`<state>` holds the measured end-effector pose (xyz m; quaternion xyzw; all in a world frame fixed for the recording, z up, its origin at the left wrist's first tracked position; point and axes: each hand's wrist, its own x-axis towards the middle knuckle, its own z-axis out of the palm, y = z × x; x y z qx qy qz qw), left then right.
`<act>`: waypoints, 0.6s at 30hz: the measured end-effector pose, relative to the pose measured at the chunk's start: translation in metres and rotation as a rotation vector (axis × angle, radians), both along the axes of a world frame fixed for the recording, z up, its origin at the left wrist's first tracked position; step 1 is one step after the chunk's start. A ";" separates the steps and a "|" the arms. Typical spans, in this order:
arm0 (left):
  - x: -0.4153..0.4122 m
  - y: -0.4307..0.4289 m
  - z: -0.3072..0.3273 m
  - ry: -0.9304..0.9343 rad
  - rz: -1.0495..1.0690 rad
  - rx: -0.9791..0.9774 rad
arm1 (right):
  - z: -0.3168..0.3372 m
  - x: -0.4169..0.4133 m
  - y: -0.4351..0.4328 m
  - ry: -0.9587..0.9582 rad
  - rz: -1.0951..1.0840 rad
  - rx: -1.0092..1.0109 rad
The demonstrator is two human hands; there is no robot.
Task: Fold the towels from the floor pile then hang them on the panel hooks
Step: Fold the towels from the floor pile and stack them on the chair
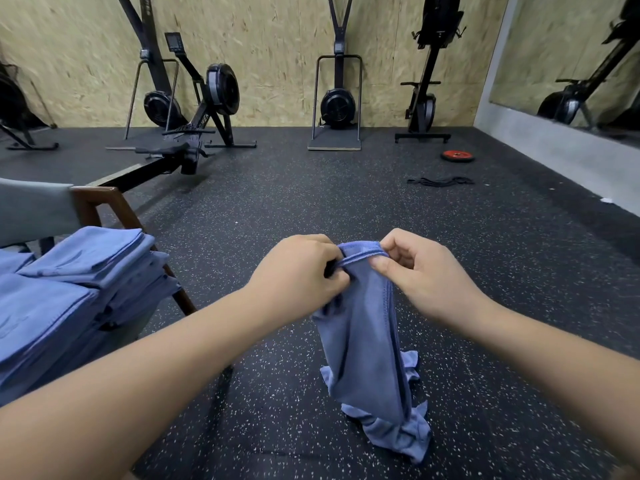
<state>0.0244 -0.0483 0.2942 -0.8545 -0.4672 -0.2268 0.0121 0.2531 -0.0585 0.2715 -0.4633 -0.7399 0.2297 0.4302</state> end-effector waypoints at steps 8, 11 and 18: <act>-0.029 0.012 0.014 -0.047 0.007 -0.085 | 0.006 0.021 0.003 -0.059 0.015 -0.083; -0.035 0.011 0.021 -0.117 -0.011 -0.145 | 0.010 0.024 0.002 -0.071 0.012 -0.083; -0.036 0.003 0.024 -0.238 -0.098 -0.214 | 0.009 0.026 0.001 -0.127 -0.012 -0.168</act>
